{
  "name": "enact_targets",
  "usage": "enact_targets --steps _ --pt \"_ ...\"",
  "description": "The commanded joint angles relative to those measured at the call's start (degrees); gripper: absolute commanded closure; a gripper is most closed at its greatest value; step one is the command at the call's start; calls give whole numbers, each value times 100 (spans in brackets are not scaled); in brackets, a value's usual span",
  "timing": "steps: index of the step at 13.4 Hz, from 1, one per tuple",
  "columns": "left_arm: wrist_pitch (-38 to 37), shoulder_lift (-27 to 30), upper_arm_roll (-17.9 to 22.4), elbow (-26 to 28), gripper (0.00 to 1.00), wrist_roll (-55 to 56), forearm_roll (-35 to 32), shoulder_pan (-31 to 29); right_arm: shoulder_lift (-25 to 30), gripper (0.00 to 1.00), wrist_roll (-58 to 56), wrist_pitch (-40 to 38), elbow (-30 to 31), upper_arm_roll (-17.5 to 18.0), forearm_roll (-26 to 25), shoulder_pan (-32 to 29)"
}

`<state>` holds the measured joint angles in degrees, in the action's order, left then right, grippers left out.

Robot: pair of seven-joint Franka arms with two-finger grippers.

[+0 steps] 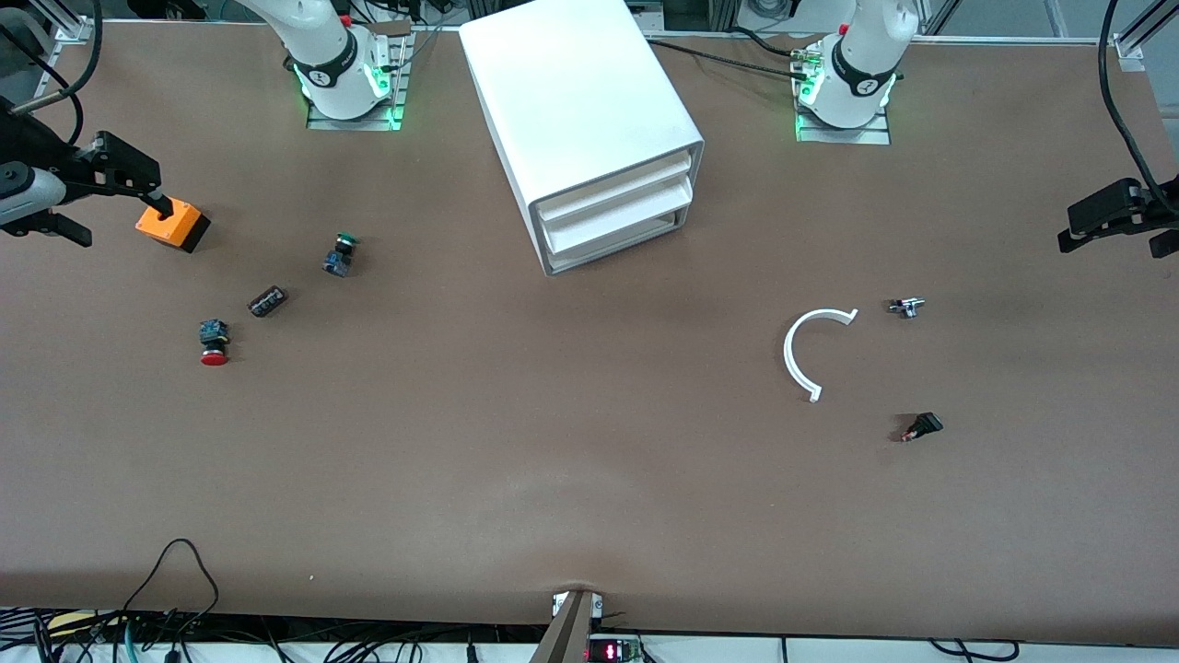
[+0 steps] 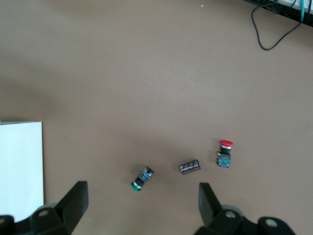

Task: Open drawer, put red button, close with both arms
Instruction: 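Move the left gripper toward the drawer unit's top drawer handle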

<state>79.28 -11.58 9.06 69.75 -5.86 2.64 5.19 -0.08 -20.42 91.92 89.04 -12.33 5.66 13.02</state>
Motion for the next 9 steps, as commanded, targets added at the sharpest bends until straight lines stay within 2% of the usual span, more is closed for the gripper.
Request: enact_targets --steps 1,9 --pt "25 16 25 -14 0 -108 9 35 52 0 -15 -17 -45 -7 14 -1" --pt "26 16 -10 12 0 -99 0 35 61 0 47 -17 -45 -24 -21 -36"
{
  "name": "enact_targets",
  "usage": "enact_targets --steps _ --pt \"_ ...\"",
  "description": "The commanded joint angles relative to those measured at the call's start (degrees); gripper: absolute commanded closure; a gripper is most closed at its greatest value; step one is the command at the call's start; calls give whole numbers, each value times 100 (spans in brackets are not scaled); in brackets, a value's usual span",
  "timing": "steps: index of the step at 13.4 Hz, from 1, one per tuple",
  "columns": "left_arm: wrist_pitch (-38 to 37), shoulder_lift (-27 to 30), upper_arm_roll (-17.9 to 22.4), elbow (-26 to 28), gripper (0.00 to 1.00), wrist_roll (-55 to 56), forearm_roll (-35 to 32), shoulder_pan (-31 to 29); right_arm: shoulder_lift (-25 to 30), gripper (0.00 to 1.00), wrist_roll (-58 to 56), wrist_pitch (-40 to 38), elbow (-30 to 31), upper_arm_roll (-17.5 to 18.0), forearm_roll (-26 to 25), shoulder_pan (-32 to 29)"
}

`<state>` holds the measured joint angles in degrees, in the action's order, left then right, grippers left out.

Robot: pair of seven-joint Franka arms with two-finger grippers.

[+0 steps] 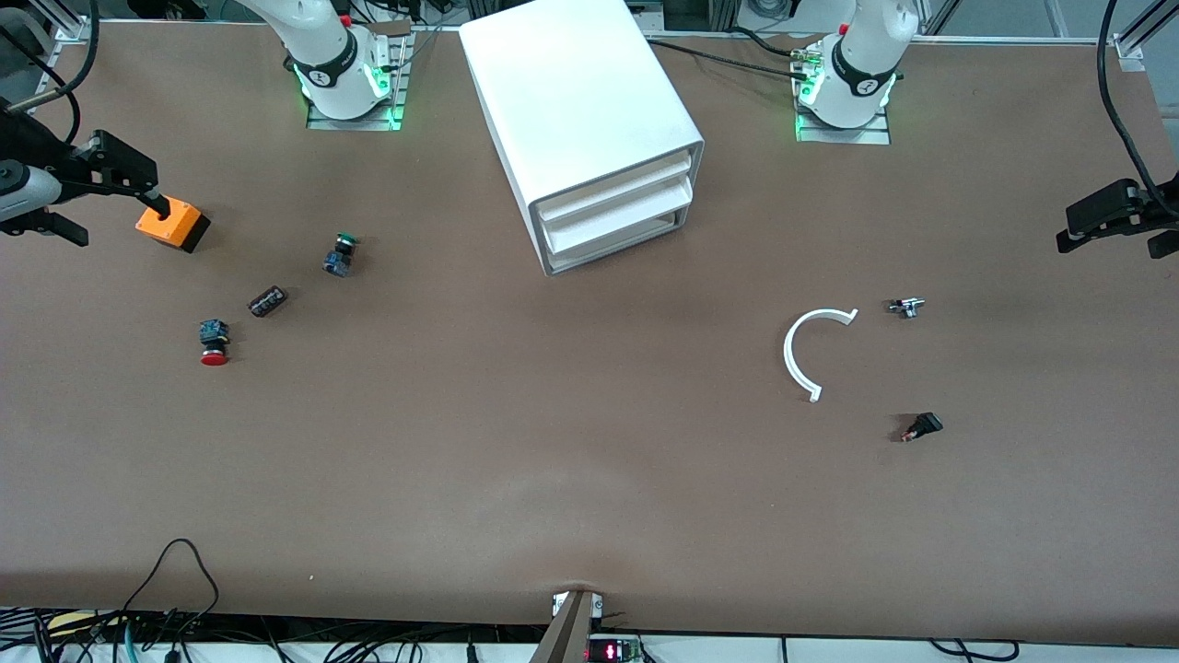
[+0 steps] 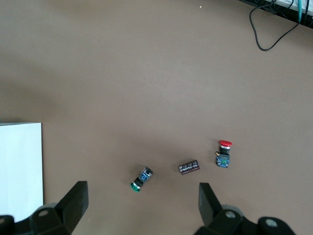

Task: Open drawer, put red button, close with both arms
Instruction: 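Move the left gripper toward the drawer unit's top drawer handle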

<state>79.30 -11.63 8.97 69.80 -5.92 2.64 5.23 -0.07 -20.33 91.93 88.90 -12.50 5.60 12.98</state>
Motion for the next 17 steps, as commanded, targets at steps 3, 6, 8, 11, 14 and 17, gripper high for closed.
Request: enact_targets --steps 3,6,8,11,14,17 --pt "24 21 -9 7 0 -84 -9 31 42 0 203 1 -31 -7 -67 -41" --pt "24 12 -18 7 0 -58 -9 48 -11 0 642 36 -31 28 -400 3" --pt "15 -14 -44 94 0 -93 17 163 -11 0 749 167 -31 28 -436 3" --pt "6 -198 -53 157 0 -102 271 329 -11 0 741 177 -22 37 -437 20" --pt "-29 -646 -114 157 0 -163 991 426 -11 0 767 159 -22 37 -357 12" --pt "24 -1085 -247 148 0 -364 1657 611 -55 0 758 203 -22 37 -357 3"
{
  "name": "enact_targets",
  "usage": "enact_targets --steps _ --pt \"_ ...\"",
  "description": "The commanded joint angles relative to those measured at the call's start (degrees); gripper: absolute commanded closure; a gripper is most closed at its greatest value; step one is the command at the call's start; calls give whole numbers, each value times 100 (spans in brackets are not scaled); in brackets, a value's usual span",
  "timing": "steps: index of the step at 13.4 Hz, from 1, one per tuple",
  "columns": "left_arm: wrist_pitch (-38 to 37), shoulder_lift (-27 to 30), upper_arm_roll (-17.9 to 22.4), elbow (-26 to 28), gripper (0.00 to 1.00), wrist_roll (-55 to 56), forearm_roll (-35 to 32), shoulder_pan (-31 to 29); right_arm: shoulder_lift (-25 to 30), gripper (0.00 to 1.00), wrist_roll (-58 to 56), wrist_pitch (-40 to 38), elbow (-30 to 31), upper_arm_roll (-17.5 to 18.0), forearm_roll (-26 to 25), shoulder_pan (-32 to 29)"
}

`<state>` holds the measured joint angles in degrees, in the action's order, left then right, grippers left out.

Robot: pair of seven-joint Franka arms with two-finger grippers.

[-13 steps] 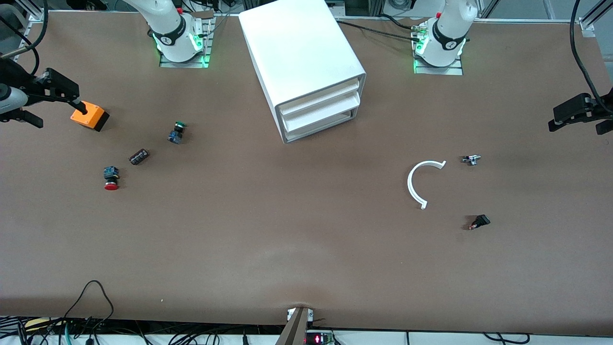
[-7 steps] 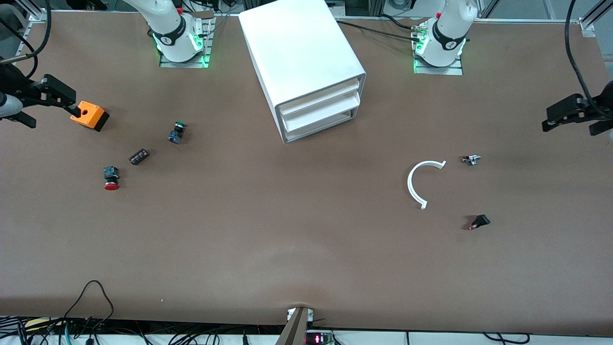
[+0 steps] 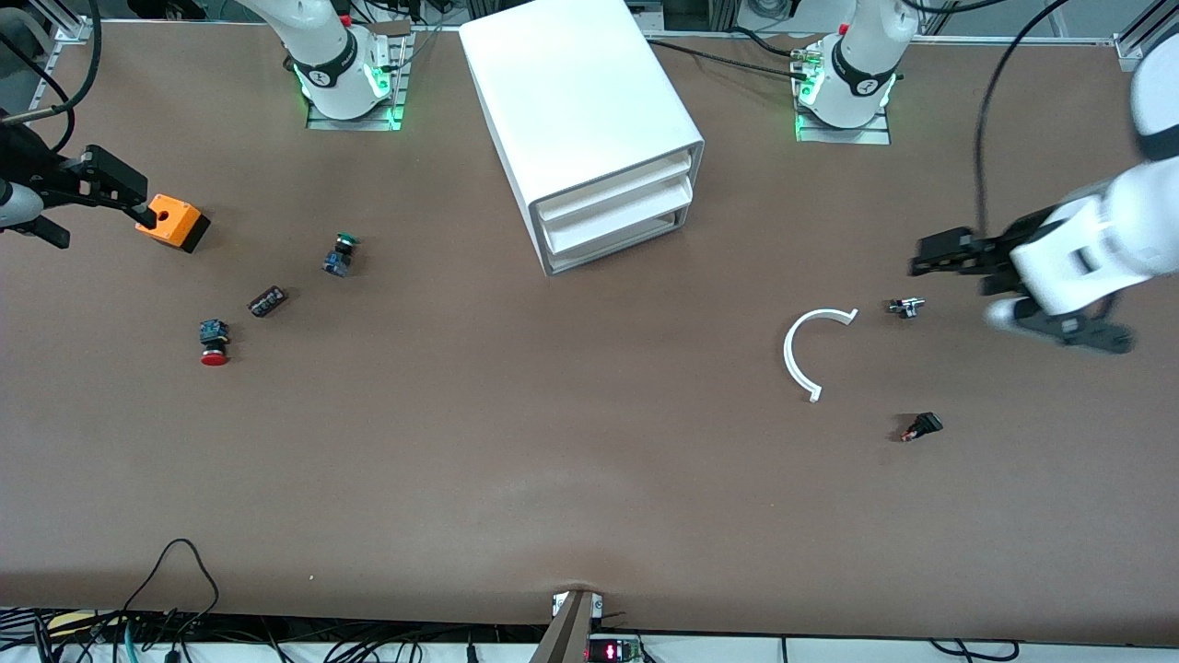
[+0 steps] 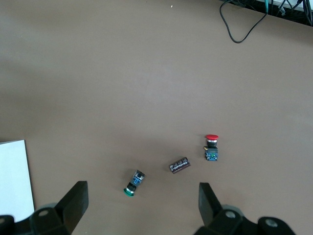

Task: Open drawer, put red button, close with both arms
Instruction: 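Move the left gripper toward the drawer unit's top drawer handle, then grasp the drawer handle with the left gripper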

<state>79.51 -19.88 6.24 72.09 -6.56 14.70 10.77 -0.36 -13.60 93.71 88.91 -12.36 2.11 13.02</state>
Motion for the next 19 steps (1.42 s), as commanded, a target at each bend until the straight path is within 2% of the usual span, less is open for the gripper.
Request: enact_targets --steps 1,4,6,7,10,12,16,19 --pt "64 -358 17 -72 0 -650 655 118 -34 0 86 33 -23 24 -9 -1" --pt "152 -797 -27 -20 0 -1425 1349 259 -34 0 77 34 -32 24 -70 7" --pt "153 -877 -35 209 0 -1506 1571 461 -34 0 77 34 -23 6 -61 -36" --pt "144 -999 -140 227 0 -1445 1667 479 -34 1 77 34 -32 -11 -18 -54" --pt "450 -1211 -964 472 0 -1427 1659 392 -34 0 86 -19 -14 -20 -70 -54" --pt "722 -1255 -1309 666 0 -1435 1615 435 -34 0 94 -19 -23 -47 -61 -98" --pt "751 -1474 -1572 754 0 -1541 1677 470 -122 0 42 -45 3 -38 -53 -72" --pt "820 -1974 -1609 675 0 -1541 1703 707 -200 0 6 -116 38 -29 -61 -46"
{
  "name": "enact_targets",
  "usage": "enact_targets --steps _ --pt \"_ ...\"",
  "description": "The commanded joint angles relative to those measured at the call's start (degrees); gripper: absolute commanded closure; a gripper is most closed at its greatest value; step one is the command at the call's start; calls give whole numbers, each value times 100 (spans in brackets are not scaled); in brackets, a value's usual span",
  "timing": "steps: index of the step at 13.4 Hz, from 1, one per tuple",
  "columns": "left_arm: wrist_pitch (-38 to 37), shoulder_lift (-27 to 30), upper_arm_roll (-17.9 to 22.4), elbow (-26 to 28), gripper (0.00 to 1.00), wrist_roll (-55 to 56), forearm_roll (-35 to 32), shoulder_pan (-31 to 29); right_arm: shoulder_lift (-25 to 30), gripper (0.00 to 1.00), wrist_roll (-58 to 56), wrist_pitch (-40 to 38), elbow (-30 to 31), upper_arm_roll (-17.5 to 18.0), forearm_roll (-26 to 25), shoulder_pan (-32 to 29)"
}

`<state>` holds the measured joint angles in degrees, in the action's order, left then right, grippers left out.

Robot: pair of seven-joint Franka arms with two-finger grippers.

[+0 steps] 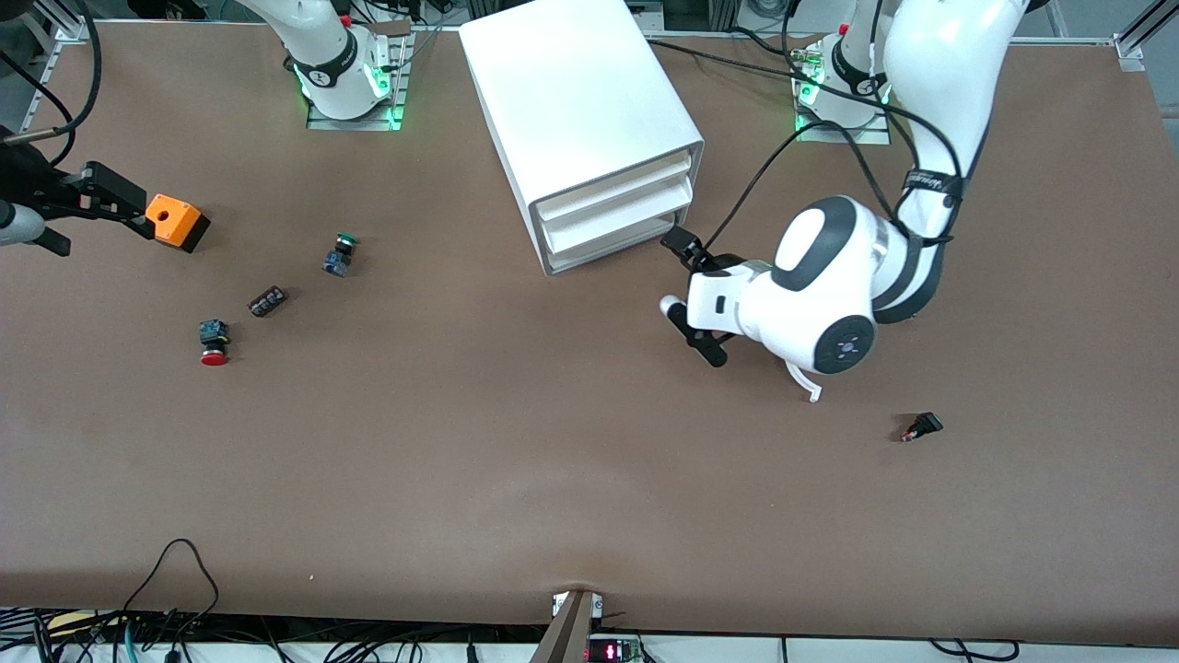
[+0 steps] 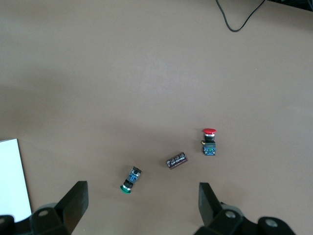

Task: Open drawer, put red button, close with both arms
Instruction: 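Grasp the drawer handle with the left gripper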

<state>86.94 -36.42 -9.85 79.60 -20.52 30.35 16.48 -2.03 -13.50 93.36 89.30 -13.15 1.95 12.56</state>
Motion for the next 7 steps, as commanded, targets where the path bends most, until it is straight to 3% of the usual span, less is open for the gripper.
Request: enact_targets --steps 1,7 --pt "78 -426 1 -76 0 -154 137 205 -43 0 31 -81 0 59 -71 18" --pt "69 -463 -43 -85 0 -154 313 478 -219 1 75 -212 0 85 -54 45"
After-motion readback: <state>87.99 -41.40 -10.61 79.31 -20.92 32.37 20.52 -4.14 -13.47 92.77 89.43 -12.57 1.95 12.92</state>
